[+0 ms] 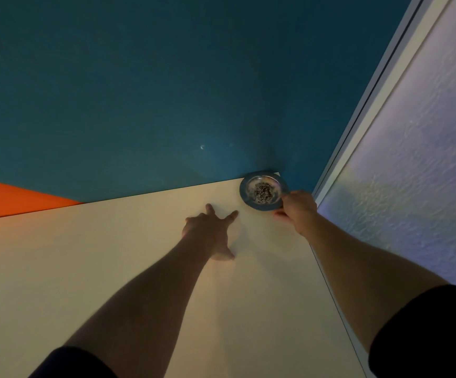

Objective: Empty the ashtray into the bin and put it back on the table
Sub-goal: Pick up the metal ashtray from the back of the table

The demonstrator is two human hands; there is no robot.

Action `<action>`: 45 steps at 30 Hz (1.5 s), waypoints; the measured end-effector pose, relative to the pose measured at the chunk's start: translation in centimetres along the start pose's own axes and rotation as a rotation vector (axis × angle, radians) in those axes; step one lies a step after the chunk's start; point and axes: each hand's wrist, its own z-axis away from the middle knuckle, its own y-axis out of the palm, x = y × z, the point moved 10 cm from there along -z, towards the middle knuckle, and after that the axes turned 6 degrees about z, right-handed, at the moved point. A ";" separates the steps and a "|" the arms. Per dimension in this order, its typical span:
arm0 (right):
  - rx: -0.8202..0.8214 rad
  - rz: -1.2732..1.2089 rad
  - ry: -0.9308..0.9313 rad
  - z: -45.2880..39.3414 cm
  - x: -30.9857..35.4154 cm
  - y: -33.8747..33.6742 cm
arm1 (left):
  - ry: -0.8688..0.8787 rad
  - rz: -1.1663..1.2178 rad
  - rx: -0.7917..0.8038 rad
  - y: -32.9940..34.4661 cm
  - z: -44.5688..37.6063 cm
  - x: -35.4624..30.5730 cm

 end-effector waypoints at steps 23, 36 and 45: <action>-0.018 -0.071 -0.045 3.4 2.4 -3.0 | -0.207 0.756 -0.316 -3.4 2.3 3.4; 0.054 -0.053 -0.120 9.4 6.5 -5.1 | -0.199 1.844 -0.427 -8.5 6.8 3.9; 0.143 -0.081 -0.149 15.1 9.2 -4.3 | -0.212 1.863 -0.482 -10.7 11.8 5.3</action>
